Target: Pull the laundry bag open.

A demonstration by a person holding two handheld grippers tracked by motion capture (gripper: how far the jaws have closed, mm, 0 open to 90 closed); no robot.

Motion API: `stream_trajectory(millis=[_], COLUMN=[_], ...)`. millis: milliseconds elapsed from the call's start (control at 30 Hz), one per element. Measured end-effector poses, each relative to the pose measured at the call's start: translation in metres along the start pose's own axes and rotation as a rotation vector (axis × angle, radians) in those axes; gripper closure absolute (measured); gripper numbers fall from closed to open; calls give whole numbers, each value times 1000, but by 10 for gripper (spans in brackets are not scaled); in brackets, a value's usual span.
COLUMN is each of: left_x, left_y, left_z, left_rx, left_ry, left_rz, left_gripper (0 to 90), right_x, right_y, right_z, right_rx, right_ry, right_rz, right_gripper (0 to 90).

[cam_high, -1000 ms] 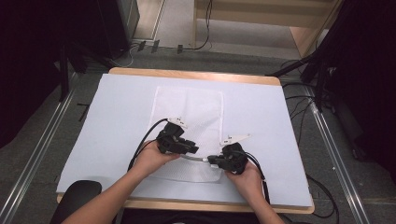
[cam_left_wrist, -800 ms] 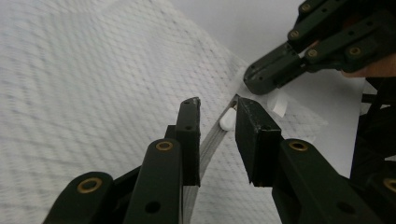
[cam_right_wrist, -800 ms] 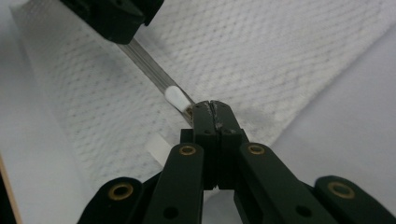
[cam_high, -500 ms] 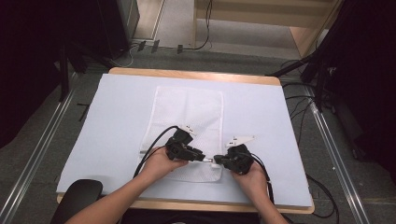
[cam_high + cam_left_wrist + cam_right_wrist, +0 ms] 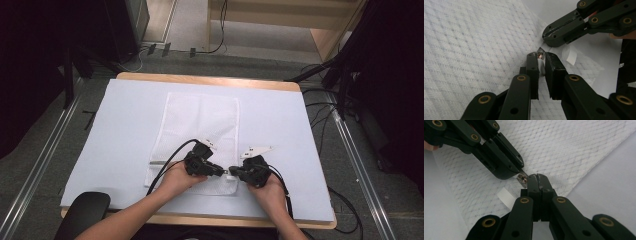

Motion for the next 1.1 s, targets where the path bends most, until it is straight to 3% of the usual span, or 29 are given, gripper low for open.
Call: stream_trajectory(millis=[100,400,667,767,833,1100], left_x=[1,0,-2,-8,-13,-29], left_y=[0,2,3,7,9,17], left_z=[0,2,0,-1,-2,-11], left_rx=[0,-52,-54,-54,-79,-73], left_ry=[-4,-6,22,32,30,51], left_rz=[7,-46,-69,-65,-87,-67], left_gripper=[835,880,883,884,883,883], right_x=[0,0,0,0,0,0], right_y=[0,2,2,2,2,0], right_z=[0,-1,-1,-2,-2,-2], right_rx=[2,-16,-48,-43,-39,-54], right_ry=[1,4,6,5,3,-6], right_rz=[-3,-25,-38,-37,-33,-13], right_gripper=[900,900,900,900,900,900])
Point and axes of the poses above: each handheld gripper's, and its own axes: x roughly forward along the jaws, z roughly out of its top, y roughly to its left, the point moved 8 cm from there along x, roughly forward along the jaws, and after that the axes turned 14 degrees about x, right-handed, at the moved point
